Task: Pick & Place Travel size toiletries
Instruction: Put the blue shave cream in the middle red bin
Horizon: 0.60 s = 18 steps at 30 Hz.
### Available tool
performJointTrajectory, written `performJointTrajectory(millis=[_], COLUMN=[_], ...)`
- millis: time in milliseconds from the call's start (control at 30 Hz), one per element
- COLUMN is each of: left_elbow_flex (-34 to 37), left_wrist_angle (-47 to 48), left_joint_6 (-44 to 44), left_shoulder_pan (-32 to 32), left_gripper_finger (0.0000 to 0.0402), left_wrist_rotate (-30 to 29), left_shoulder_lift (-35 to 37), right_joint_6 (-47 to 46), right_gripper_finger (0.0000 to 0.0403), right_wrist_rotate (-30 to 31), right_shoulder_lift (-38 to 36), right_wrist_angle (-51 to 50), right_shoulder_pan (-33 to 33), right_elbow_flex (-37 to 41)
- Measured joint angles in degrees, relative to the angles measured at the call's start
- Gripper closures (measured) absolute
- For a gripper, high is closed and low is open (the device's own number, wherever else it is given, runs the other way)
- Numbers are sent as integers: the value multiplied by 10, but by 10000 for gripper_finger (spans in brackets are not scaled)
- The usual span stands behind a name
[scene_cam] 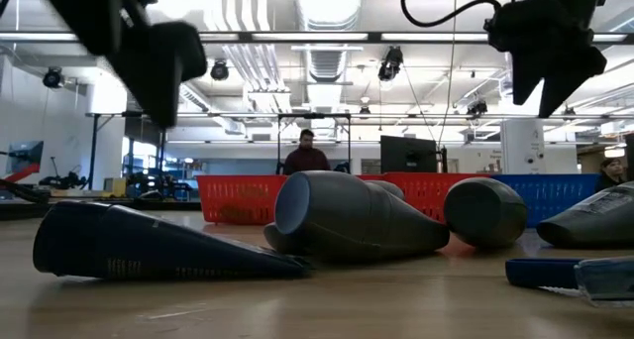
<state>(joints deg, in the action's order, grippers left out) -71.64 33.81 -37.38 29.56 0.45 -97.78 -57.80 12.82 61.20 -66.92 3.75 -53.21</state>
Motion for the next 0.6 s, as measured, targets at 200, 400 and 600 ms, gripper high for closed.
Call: performJointTrajectory(millis=[200,400,600], left_elbow_flex=[0,-28,-60], left_wrist_angle=[-8,-9,-7], left_joint_6=[-84,-111,-72], left_shoulder_pan=[13,30,49], left_gripper_finger=[68,69,72], left_wrist_rotate=[-6,-22,-59], left_shoulder_lift=[-59,-106,-151], right_joint_6=[4,10,8], right_gripper_finger=[45,48,58], right_wrist_rotate=[-9,-9,-9], right_shoulder_lift=[1,1,1], right_wrist_angle=[-5,-7,-13], right_shoulder_pan=[0,0,0], right_elbow_flex=[1,2,12])
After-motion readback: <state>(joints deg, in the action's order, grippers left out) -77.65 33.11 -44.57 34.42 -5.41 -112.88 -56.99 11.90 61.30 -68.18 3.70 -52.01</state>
